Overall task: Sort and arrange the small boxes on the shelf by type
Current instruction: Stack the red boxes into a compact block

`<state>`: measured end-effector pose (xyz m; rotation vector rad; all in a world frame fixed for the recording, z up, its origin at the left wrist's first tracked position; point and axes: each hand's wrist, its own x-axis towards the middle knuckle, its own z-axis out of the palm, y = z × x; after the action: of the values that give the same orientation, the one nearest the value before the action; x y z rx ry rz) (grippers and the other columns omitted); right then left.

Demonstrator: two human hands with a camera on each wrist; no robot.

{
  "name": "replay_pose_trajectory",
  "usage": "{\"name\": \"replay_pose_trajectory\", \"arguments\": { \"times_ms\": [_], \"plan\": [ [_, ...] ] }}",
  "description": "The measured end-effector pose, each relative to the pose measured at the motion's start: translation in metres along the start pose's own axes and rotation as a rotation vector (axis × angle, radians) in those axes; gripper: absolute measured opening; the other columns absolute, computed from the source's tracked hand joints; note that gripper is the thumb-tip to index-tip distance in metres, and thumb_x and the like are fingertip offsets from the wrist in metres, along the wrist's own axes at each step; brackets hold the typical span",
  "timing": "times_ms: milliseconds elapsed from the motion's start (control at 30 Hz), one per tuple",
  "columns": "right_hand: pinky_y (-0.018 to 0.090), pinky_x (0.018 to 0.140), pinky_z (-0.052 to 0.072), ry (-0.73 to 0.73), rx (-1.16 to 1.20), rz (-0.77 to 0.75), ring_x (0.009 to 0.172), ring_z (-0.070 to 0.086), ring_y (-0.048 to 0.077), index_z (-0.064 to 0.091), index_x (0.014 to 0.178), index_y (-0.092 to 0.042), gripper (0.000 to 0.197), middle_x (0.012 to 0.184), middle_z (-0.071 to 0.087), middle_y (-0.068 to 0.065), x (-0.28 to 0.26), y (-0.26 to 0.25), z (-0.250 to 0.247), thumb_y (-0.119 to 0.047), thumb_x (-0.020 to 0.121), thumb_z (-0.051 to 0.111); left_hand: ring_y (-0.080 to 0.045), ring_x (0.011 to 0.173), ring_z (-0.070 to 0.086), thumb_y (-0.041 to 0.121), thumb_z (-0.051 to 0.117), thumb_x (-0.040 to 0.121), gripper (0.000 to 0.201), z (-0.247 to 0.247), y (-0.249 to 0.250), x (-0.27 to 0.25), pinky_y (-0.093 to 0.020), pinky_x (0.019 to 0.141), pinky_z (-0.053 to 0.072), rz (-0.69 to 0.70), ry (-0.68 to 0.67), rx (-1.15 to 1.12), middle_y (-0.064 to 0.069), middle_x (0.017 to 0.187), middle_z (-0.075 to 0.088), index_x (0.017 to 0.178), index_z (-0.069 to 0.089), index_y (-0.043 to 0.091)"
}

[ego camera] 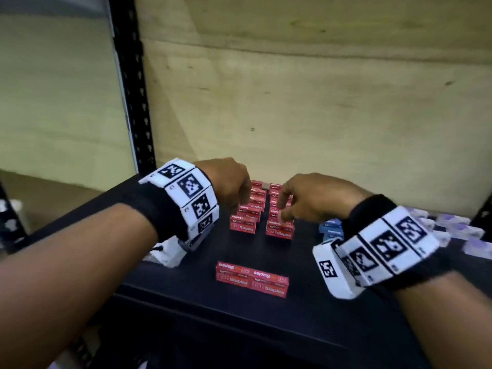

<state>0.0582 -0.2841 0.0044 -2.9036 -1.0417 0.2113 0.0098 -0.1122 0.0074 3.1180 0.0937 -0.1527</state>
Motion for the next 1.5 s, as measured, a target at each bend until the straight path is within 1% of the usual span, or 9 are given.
{"name": "replay_pose_trajectory", "arguments": {
  "times_ms": [200, 433, 700, 833, 900, 1000, 1200, 1333, 1500],
  "plan": [
    [0.036, 0.085, 0.055, -0.046, -0.12, 0.013, 0.094, 0.065, 0.02, 0.068, 0.108, -0.022, 0.029, 0.103, 0.069, -0.003, 0.022, 0.001, 0.013, -0.033, 0.083, 0.076, -0.016, 0.1, 0.065, 0.014, 0.078, 0.08, 0.032, 0.006, 0.01, 0.018, -0.029, 0.084, 0.052, -0.048, -0.106, 0.075, 0.005, 0.106, 0.071, 0.11, 0.072, 0.022],
    [0.03, 0.067, 0.047, -0.023, -0.172, 0.004, 0.076, 0.06, 0.018, 0.056, 0.079, -0.02, 0.02, 0.079, 0.06, -0.005, 0.03, 0.006, 0.013, -0.022, 0.082, 0.075, -0.016, 0.097, 0.067, -0.002, 0.071, 0.082, 0.034, 0.006, 0.018, 0.028, -0.026, 0.079, 0.053, -0.046, -0.225, 0.046, 0.0, 0.102, 0.072, 0.111, 0.073, 0.015],
    [0.038, 0.083, 0.055, -0.026, -0.18, -0.025, 0.086, 0.063, 0.02, 0.045, 0.08, -0.024, 0.028, 0.09, 0.063, -0.004, 0.032, 0.008, 0.018, -0.02, 0.082, 0.073, -0.021, 0.1, 0.067, 0.001, 0.077, 0.078, 0.035, 0.017, 0.016, 0.034, -0.032, 0.087, 0.054, -0.038, -0.243, 0.093, -0.003, 0.107, 0.071, 0.109, 0.072, 0.015],
    [0.034, 0.077, 0.053, -0.067, -0.209, -0.025, 0.08, 0.059, 0.019, 0.052, 0.104, -0.021, 0.03, 0.089, 0.06, -0.003, 0.035, 0.007, 0.018, -0.022, 0.083, 0.074, -0.018, 0.102, 0.066, 0.007, 0.077, 0.081, 0.034, 0.016, 0.017, 0.032, -0.023, 0.074, 0.051, -0.03, -0.273, 0.089, 0.001, 0.107, 0.07, 0.113, 0.071, 0.016],
    [0.032, 0.069, 0.05, -0.081, -0.237, -0.02, 0.069, 0.054, 0.015, 0.053, 0.088, -0.018, 0.021, 0.08, 0.056, -0.004, 0.035, 0.005, 0.019, -0.022, 0.085, 0.073, -0.015, 0.101, 0.064, 0.009, 0.076, 0.083, 0.034, 0.016, 0.019, 0.029, -0.012, 0.059, 0.046, -0.024, -0.298, 0.1, 0.004, 0.11, 0.068, 0.116, 0.069, 0.015],
    [0.027, 0.056, 0.045, -0.11, -0.267, -0.02, 0.062, 0.052, 0.012, 0.048, 0.071, -0.021, 0.029, 0.075, 0.056, -0.004, 0.029, 0.001, 0.017, -0.025, 0.084, 0.073, -0.001, 0.07, 0.056, 0.009, 0.077, 0.082, 0.034, 0.016, 0.018, 0.023, -0.001, 0.043, 0.036, 0.003, -0.317, 0.082, 0.006, 0.096, 0.064, 0.115, 0.071, 0.014],
    [0.03, 0.073, 0.055, -0.292, -0.256, -0.086, 0.09, 0.065, 0.018, 0.068, 0.098, -0.019, 0.023, 0.097, 0.068, -0.002, 0.006, -0.007, 0.013, -0.032, 0.081, 0.077, 0.004, 0.071, 0.06, 0.011, 0.079, 0.078, 0.029, 0.015, 0.008, 0.003, -0.006, 0.064, 0.046, 0.033, -0.409, -0.018, 0.01, 0.084, 0.07, 0.106, 0.075, 0.017],
    [0.033, 0.079, 0.059, -0.33, -0.257, -0.115, 0.09, 0.067, 0.017, 0.073, 0.099, -0.019, 0.029, 0.095, 0.071, -0.004, -0.01, -0.008, 0.013, -0.035, 0.076, 0.081, -0.011, 0.092, 0.07, 0.012, 0.08, 0.077, 0.025, 0.014, 0.002, -0.01, -0.022, 0.082, 0.055, 0.056, -0.474, -0.052, 0.006, 0.092, 0.076, 0.101, 0.078, 0.019],
    [0.035, 0.08, 0.06, -0.376, -0.227, -0.101, 0.089, 0.07, 0.017, 0.075, 0.096, -0.02, 0.026, 0.094, 0.073, -0.005, -0.023, -0.007, 0.015, -0.037, 0.077, 0.081, -0.013, 0.092, 0.071, 0.013, 0.081, 0.077, 0.024, 0.018, 0.001, -0.024, -0.035, 0.093, 0.054, 0.07, -0.499, -0.041, 0.005, 0.091, 0.076, 0.099, 0.077, 0.02]
  ]
}}
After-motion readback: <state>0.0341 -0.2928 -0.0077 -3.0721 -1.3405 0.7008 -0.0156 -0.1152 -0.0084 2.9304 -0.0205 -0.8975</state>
